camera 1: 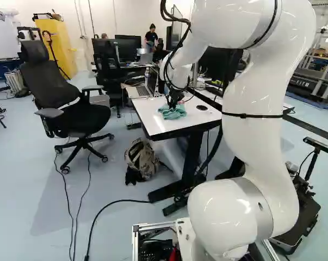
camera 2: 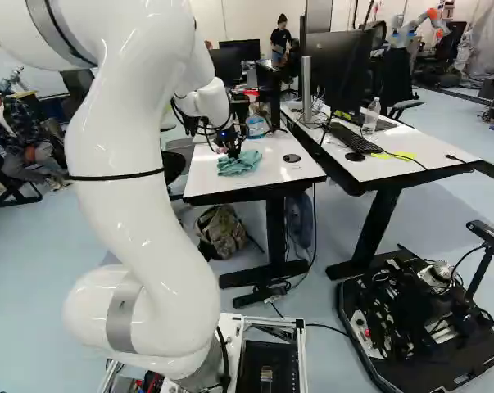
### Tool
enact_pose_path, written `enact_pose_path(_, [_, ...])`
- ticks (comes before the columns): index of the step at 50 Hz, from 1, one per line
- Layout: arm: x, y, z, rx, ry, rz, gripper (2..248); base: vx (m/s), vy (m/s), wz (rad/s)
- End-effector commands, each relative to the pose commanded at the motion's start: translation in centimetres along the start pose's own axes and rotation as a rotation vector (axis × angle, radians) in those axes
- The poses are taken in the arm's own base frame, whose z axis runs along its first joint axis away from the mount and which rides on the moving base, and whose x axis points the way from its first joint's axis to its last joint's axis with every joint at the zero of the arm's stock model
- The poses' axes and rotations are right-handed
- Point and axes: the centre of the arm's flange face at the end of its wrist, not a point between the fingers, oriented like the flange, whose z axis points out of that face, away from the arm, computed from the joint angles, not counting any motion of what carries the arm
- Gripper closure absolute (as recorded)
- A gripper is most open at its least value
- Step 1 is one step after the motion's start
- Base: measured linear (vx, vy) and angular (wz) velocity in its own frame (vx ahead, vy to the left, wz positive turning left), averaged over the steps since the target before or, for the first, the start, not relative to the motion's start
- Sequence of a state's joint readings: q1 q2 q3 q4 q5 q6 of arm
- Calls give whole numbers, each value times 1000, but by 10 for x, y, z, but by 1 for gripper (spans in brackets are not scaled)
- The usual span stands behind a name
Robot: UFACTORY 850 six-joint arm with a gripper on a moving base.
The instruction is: Clean the table with the green towel
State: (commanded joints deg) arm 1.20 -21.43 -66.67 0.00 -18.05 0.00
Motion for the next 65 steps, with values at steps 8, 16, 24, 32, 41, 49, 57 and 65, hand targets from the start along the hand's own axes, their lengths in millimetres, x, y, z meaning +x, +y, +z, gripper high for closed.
enact_pose_path(8, [-4,-2,-13,2,11,-3,228,0,0,0])
enact_pose_path(16, [-4,-2,-25,2,27,-3,228,0,0,0])
enact_pose_path(24, [-3,-2,-36,2,44,-3,228,0,0,0])
enact_pose_path(32, [-2,-2,-37,2,46,-3,228,0,0,0])
enact_pose_path(41, [-2,-2,-37,2,46,-3,228,0,0,0])
enact_pose_path(49, [-2,-2,-37,2,46,-3,228,0,0,0])
enact_pose_path(57, [-2,-2,-37,2,46,-3,228,0,0,0])
enact_pose_path(65, [-2,-2,-37,2,46,-3,228,0,0,0])
